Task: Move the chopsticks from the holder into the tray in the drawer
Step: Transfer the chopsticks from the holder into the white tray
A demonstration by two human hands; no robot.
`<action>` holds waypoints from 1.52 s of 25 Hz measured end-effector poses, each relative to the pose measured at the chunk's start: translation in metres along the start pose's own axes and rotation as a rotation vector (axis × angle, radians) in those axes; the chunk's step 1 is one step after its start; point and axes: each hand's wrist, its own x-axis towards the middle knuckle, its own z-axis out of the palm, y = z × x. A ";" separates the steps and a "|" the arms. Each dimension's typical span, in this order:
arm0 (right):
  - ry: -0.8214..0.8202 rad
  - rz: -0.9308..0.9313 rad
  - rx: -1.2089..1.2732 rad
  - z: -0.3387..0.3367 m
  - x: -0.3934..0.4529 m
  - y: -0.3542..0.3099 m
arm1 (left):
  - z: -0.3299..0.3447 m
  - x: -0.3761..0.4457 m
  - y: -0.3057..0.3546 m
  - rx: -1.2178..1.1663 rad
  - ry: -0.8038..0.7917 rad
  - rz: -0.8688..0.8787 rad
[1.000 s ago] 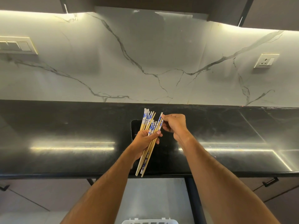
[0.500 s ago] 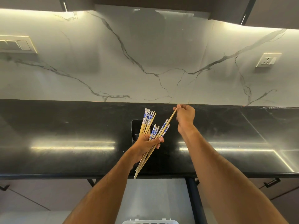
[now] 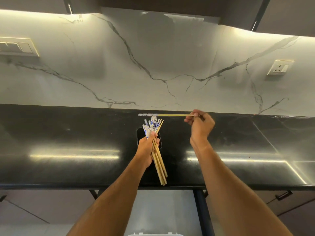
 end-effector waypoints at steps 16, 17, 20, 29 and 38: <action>-0.848 0.220 -0.807 -0.039 -0.063 0.059 | 0.019 0.009 0.014 -0.163 0.169 0.146; -0.854 0.141 -0.833 -0.035 -0.061 0.053 | 0.018 0.005 0.012 -0.099 0.106 0.169; -0.697 -0.092 -0.687 -0.014 -0.046 0.016 | 0.011 -0.007 0.000 0.099 -0.213 0.200; -1.155 0.118 -0.946 0.011 -0.023 -0.012 | 0.008 -0.037 -0.014 0.411 -0.742 -0.097; -1.188 0.178 -0.969 0.005 -0.045 0.016 | 0.002 -0.035 -0.018 0.535 -0.737 -0.082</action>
